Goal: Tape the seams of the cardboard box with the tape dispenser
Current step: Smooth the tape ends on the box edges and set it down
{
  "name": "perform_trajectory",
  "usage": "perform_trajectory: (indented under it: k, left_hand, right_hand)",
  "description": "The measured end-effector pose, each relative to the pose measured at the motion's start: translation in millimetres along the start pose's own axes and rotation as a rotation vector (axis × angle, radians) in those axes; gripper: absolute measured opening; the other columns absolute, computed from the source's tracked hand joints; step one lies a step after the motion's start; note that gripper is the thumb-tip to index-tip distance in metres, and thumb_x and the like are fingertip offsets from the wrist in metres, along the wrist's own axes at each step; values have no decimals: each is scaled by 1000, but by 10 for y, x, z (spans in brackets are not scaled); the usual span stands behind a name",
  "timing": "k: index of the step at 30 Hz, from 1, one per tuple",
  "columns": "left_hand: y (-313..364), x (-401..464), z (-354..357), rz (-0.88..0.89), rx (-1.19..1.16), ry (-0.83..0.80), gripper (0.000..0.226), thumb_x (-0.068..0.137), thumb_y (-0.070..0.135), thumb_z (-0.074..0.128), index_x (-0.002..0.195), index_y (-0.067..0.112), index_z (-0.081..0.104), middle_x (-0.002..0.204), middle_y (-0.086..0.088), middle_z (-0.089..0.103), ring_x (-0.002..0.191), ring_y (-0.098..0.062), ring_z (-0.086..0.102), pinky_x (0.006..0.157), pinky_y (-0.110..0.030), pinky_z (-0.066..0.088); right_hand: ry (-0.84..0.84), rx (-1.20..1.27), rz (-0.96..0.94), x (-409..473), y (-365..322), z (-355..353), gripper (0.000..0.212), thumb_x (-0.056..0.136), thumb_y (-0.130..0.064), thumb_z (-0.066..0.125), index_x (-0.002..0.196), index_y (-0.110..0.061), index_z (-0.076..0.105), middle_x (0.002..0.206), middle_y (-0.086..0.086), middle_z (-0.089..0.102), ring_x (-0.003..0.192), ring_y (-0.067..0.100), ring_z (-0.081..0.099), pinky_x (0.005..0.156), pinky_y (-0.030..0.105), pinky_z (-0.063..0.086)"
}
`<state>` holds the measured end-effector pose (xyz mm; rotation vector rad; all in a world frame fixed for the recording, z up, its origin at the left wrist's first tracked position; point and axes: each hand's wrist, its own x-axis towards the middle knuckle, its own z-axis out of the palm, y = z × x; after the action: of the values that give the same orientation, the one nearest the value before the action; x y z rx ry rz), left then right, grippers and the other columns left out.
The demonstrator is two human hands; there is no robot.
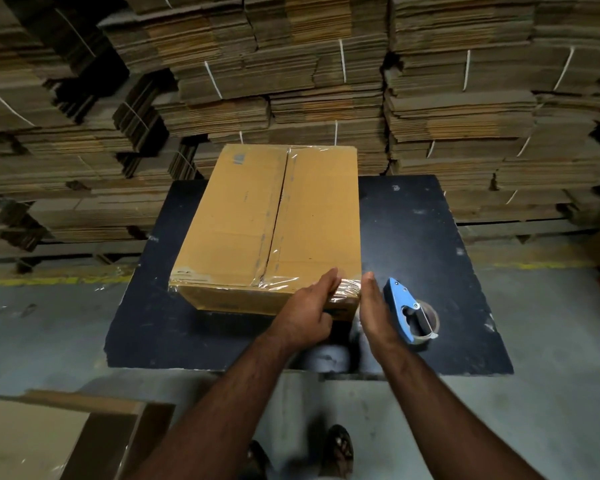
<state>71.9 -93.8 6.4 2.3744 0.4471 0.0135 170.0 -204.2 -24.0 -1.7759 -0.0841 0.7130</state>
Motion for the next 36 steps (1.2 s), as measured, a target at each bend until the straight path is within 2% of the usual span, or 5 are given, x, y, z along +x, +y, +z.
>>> perform_trajectory:
  k: [6, 13, 22, 31, 36]
  left_hand:
    - [-241, -208, -284, 21, -23, 526, 45, 80, 16, 59, 124, 13, 59, 106, -1, 65, 97, -15, 58, 88, -28, 48]
    - [-1150, -624, -1053, -745, -578, 1049, 15, 90, 25, 64, 79, 15, 60, 71, 5, 60, 69, -17, 58, 65, -30, 48]
    - [-1878, -835, -1417, -987, -1302, 375, 53, 99, 52, 38, 85, 8, 63, 77, -8, 61, 70, -23, 56, 67, -32, 46]
    - [-2140, -813, -1343, -996, -1482, 180, 47, 94, 53, 44, 92, 11, 66, 86, -6, 64, 76, -21, 58, 63, -30, 48]
    - [-2128, -727, -1285, -950, -1613, 371, 27, 96, 34, 53, 82, 15, 66, 66, 1, 65, 59, -14, 59, 50, -22, 46]
  right_hand:
    - [320, -512, -637, -253, -167, 271, 54, 94, -36, 41, 134, -2, 52, 138, 15, 54, 127, 31, 49, 105, 41, 38]
    - [-27, -702, -881, -374, -494, 1325, 41, 90, -23, 53, 129, -8, 57, 127, 8, 60, 116, 25, 55, 98, 34, 40]
    - [-177, -873, -944, -497, -597, 2531, 43, 95, -25, 47, 132, -4, 56, 132, 12, 59, 122, 26, 54, 101, 32, 37]
    - [-138, -994, -848, -405, -525, 2829, 50, 96, -30, 39, 138, -6, 51, 141, 13, 53, 131, 27, 48, 108, 41, 40]
    - [-133, -1041, -822, -408, -491, 2891, 55, 96, -38, 30, 140, -11, 51, 142, 9, 52, 132, 25, 46, 106, 45, 41]
